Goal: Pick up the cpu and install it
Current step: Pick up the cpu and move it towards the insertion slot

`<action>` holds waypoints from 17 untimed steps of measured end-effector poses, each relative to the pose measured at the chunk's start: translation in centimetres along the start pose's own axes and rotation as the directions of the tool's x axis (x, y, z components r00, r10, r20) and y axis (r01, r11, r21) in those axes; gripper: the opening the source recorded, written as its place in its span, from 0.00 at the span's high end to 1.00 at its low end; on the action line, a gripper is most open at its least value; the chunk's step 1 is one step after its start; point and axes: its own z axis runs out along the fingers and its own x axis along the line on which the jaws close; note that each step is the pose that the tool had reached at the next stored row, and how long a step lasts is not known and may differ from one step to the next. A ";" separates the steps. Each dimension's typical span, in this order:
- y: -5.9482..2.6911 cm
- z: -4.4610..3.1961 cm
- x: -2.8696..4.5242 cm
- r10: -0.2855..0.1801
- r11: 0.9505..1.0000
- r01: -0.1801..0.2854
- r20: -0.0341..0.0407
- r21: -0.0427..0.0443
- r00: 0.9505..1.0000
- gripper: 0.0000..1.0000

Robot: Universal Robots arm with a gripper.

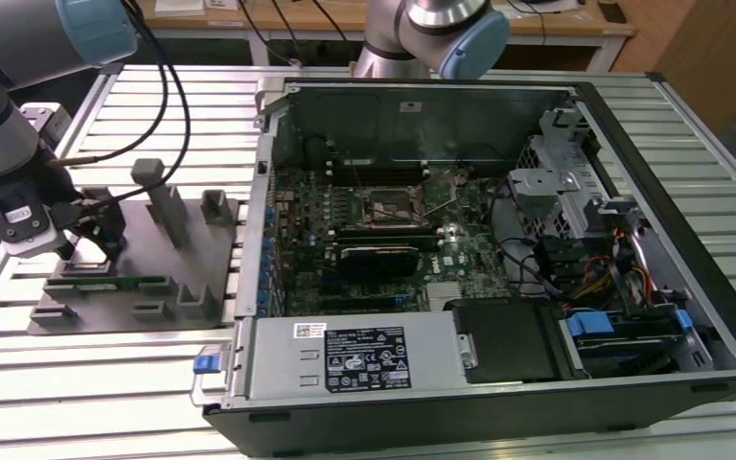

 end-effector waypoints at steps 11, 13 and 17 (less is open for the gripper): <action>0.38 0.10 0.03 0.000 1.000 0.000 0.000 0.000 1.000 0.35; 0.42 0.12 0.03 -0.002 1.000 0.002 0.000 0.000 1.000 0.35; 0.43 0.13 0.03 -0.028 1.000 0.028 -0.001 -0.001 1.000 0.35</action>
